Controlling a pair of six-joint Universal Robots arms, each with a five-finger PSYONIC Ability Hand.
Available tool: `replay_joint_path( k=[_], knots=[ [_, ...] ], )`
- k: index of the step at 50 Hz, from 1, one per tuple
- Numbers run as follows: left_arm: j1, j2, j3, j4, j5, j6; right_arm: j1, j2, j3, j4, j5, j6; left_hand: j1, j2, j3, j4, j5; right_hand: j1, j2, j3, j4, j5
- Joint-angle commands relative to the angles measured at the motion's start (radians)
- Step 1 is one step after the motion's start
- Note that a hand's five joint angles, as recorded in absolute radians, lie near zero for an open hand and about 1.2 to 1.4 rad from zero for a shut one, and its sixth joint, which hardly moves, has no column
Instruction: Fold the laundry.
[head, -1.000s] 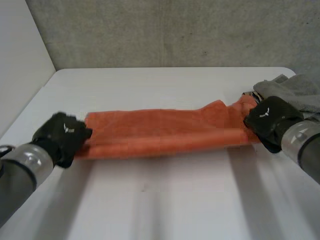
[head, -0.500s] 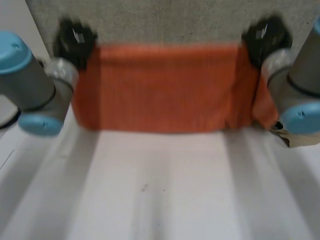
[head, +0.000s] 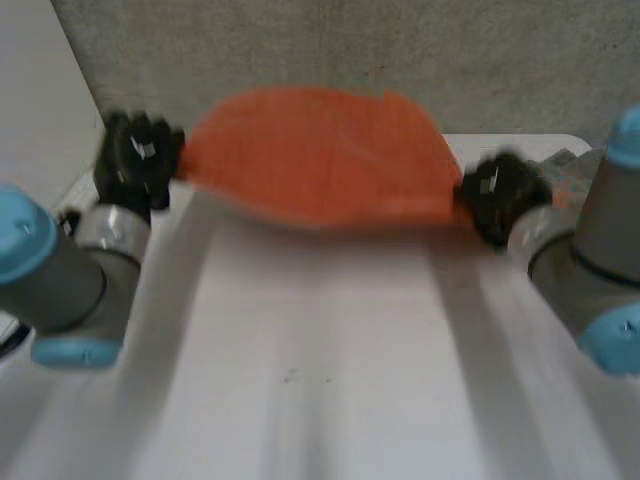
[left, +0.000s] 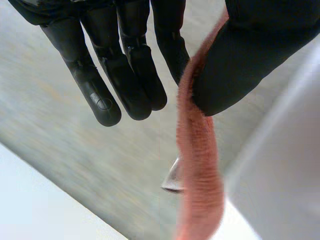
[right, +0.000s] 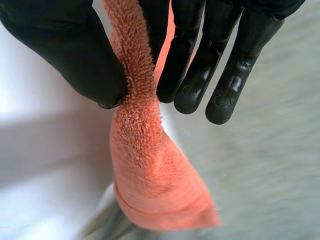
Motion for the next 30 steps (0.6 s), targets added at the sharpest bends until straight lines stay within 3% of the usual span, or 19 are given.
replay_joint_path(
  k=[1, 3, 5, 9, 12, 19, 30],
  knots=[
    [-0.008, -0.025, -0.167, -0.011, 0.042, 0.007, 0.006, 0.077, 0.196, 0.106, -0.009, -0.018, 0.269, 0.195, 0.201, 0.194, 0.248, 0.406, 0.218, 0.21, 0.202, 0.226],
    [-0.008, -0.045, -0.175, -0.014, 0.042, 0.008, 0.007, 0.086, 0.212, 0.071, -0.009, -0.005, 0.269, 0.195, 0.201, 0.194, 0.248, 0.406, 0.218, 0.21, 0.202, 0.226],
    [-0.002, -0.05, -0.175, -0.019, 0.04, 0.008, 0.001, 0.085, 0.232, 0.006, -0.004, 0.036, 0.269, 0.195, 0.201, 0.194, 0.248, 0.006, -0.182, -0.19, -0.197, -0.174],
    [0.006, -0.035, -0.172, -0.033, 0.04, 0.007, -0.011, 0.045, 0.244, -0.058, -0.003, 0.134, 0.269, 0.195, 0.201, 0.194, 0.248, -0.195, -0.383, -0.39, -0.398, -0.374],
    [0.018, -0.004, -0.174, -0.049, 0.04, 0.004, -0.045, -0.049, 0.258, -0.063, -0.011, 0.238, 0.269, 0.195, 0.201, 0.194, 0.248, -0.527, -0.715, -0.722, -0.73, -0.706],
    [0.032, 0.024, -0.181, -0.068, 0.042, -0.004, -0.163, -0.115, 0.305, -0.043, -0.064, 0.471, 0.269, 0.195, 0.201, 0.194, 0.248, -0.586, -0.774, -0.781, -0.789, -0.765],
    [0.032, 0.02, -0.183, -0.074, 0.04, -0.006, -0.347, -0.106, 0.333, 0.13, -0.205, 0.526, 0.269, 0.195, 0.201, 0.194, 0.248, -0.545, -0.733, -0.74, -0.748, -0.724]
  ],
)
